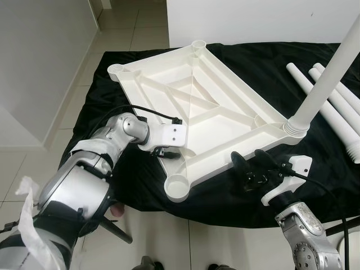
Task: Building children table
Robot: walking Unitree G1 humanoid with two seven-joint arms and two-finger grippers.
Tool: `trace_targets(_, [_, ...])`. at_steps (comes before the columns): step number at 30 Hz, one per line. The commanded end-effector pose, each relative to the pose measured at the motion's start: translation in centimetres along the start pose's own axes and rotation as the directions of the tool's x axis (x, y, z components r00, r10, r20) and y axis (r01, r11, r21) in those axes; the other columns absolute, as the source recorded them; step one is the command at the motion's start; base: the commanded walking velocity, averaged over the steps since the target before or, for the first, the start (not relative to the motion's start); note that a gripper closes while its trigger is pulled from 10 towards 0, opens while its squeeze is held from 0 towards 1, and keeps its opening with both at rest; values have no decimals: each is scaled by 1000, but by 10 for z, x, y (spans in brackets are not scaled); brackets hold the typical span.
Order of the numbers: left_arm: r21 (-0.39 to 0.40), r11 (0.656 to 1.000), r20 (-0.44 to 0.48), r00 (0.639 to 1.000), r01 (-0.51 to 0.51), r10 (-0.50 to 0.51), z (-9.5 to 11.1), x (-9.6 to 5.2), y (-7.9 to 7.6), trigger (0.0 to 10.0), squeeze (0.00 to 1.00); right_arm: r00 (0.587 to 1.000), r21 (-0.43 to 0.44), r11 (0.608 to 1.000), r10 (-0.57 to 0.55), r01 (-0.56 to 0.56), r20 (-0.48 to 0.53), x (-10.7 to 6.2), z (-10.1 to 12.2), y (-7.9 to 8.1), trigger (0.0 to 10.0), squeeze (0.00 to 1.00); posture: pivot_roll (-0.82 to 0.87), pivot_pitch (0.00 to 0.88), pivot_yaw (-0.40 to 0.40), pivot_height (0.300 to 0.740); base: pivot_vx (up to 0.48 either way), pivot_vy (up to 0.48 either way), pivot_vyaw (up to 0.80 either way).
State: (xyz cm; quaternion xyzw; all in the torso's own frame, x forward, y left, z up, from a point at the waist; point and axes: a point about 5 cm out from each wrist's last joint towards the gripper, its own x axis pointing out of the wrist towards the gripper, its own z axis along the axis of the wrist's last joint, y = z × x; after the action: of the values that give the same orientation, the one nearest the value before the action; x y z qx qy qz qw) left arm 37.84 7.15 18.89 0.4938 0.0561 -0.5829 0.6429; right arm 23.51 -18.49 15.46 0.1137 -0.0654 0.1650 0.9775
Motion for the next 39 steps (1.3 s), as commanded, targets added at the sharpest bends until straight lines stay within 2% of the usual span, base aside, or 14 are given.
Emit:
trace_targets(1, [-26,998,-31,998,62,-62,-5,4,-7,10000,0,1000,6,1000,1,-1,-12,-2,-1,3,10000,0,-118,174,111,740,0,0,0])
trace_targets(4, [-29,997,-38,997,66,-68,-4,3,-5,10000,0,1000,7,1000,0,0,-13,-2,-1,3,10000,0,-117,180,111,740,0,0,0])
trace_targets(6, [-44,995,-34,995,87,-89,-4,1,-5,8196,0,1000,6,1000,-1,2,-15,-2,-1,3,10000,0,-117,185,113,740,0,0,0])
trace_targets(7, [-44,995,-34,995,87,-89,-4,1,-5,8196,0,1000,6,1000,-1,2,-15,-2,-1,3,10000,0,-117,185,113,740,0,0,0])
trace_targets(8, [-38,995,-35,995,91,-92,-4,1,-5,3373,0,1000,6,1000,-4,4,-18,-3,-1,3,10000,0,-116,187,112,740,0,0,0])
trace_targets(9, [-36,995,-35,995,93,-95,-5,1,-5,0,0,1000,7,1000,-4,4,-20,-3,-2,3,10000,0,-115,191,112,740,0,0,0])
trace_targets(27, [-72,980,15,982,187,-186,-9,9,-23,0,0,1000,12,1000,-16,16,-24,-5,-1,4,10000,0,-123,200,116,740,0,0,0])
trace_targets(35, [-118,980,55,986,162,-156,-11,9,-25,0,0,1000,16,1000,-26,26,-17,-5,-1,2,10000,0,-122,190,117,740,0,0,0])
trace_targets(39, [-112,984,62,990,136,-130,-8,10,-22,39,0,1000,18,999,-27,27,-11,-3,0,2,10000,0,-117,186,116,740,0,0,0])
